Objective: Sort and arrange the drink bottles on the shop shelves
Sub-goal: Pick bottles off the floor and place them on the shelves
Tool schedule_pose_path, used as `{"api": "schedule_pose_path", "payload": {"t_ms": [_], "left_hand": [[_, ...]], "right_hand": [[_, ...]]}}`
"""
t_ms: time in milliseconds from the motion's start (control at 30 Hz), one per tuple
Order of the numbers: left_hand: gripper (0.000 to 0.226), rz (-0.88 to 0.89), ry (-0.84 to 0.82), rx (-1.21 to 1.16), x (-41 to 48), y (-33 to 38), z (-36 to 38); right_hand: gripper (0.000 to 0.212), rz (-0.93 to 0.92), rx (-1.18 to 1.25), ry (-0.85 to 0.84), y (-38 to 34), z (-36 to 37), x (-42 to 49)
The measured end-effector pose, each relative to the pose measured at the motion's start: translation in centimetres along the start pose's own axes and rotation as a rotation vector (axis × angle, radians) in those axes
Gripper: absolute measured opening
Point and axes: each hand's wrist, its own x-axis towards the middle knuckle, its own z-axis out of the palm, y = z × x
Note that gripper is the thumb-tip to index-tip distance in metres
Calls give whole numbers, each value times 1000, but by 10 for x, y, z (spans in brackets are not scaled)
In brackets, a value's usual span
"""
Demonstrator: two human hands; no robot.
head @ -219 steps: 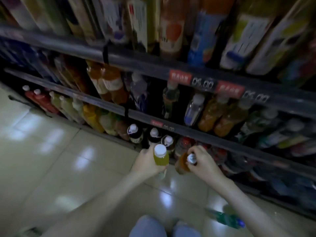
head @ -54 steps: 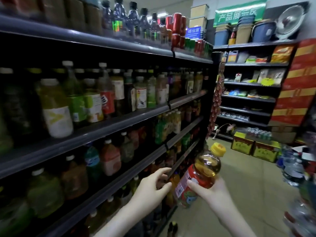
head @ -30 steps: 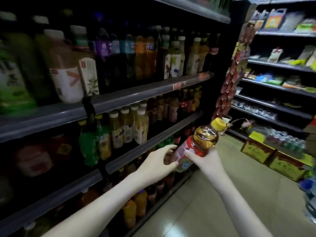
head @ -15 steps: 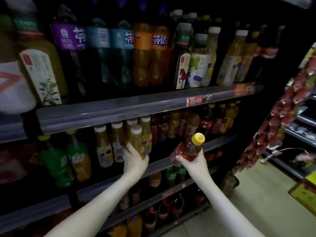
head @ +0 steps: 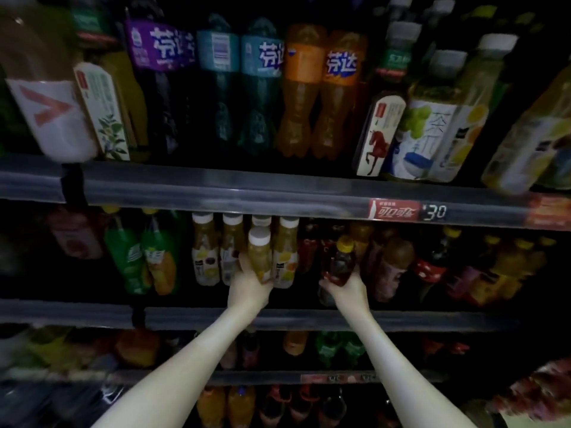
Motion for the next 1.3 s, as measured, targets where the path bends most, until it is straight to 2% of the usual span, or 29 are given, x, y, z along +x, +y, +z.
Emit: {"api": "schedule_pose_path", "payload": {"t_ms": [300,400,567,633,700,767,800,867,933,1000,1100,1167,1300], "left_hand": [[92,-65,10,22,1,3,5],[97,-83,2,29,-2,4,6],[91,-63,-40,64,-6,12,0],[91,-83,-50,122,-11,18,-2],[93,-127,-77,338,-17,28,-9],[80,-103,-104,727,-29,48,-22],[68,-51,-98,883,-38,61,-31],[48,123,-35,1003,-57,95,-52],[43,381,98,943,-73,131,-74],[36,645,239,709,-77,163,-93],[28,910,361,350,-66,198,-104],[33,943,382,246,-54,219,-101],[68,876,262,223,-23,258,-78]], "right_hand": [[91,-5,-135,-156,9,-5,57],[95,15,-196,-170,9,-3,62],[102,46,-237,-162,10,0,61],[96,42,-253,-132,9,1,53],[84,-19,-394,-36,-1,-3,35],[78,-166,-585,98,-15,-7,13],[75,-282,-646,153,-24,-9,1],[60,-526,-627,227,-46,-11,-19],[41,-677,-503,214,-76,-18,-31],[20,-773,-390,224,-110,-31,-36],[17,-863,-317,341,-156,-60,-33],[21,-864,-276,468,-180,-80,-25],[56,-750,-341,658,-212,-116,3]]}}
